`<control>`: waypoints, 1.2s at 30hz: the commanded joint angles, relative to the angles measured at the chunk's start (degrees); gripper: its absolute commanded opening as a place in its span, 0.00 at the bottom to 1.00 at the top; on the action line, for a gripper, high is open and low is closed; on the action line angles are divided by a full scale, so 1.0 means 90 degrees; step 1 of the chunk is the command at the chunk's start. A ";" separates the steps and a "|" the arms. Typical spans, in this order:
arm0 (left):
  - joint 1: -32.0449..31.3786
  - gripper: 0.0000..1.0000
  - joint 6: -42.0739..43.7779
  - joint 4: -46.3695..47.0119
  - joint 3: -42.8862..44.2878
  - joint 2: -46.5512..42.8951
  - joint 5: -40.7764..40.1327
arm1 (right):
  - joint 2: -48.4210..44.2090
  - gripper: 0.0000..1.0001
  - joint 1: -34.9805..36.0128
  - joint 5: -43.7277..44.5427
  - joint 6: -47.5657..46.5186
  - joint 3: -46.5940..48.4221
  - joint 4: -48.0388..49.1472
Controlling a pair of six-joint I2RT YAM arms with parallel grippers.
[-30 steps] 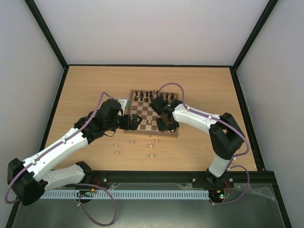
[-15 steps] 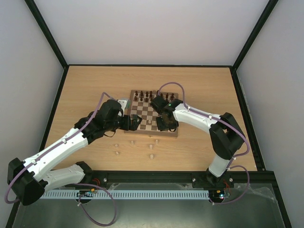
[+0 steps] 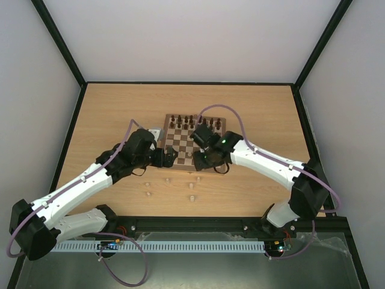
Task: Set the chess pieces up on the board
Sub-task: Pick up the chess piece at the center of the board.
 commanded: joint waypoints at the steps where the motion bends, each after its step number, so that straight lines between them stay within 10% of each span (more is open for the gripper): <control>1: -0.0020 0.99 -0.0169 -0.0042 -0.0181 -0.0154 -0.0161 | 0.0107 0.53 0.0526 -0.0096 0.0197 -0.0330 -0.0304; 10: -0.0020 0.99 -0.0333 -0.0111 -0.0394 -0.0546 -0.0273 | 0.0608 0.52 0.0805 -0.0024 0.0427 -0.0721 0.0274; 36: -0.0020 0.99 -0.0253 -0.0276 -0.0451 -0.0821 -0.0260 | 0.1370 0.04 0.0803 0.0559 0.0379 0.0156 -0.0160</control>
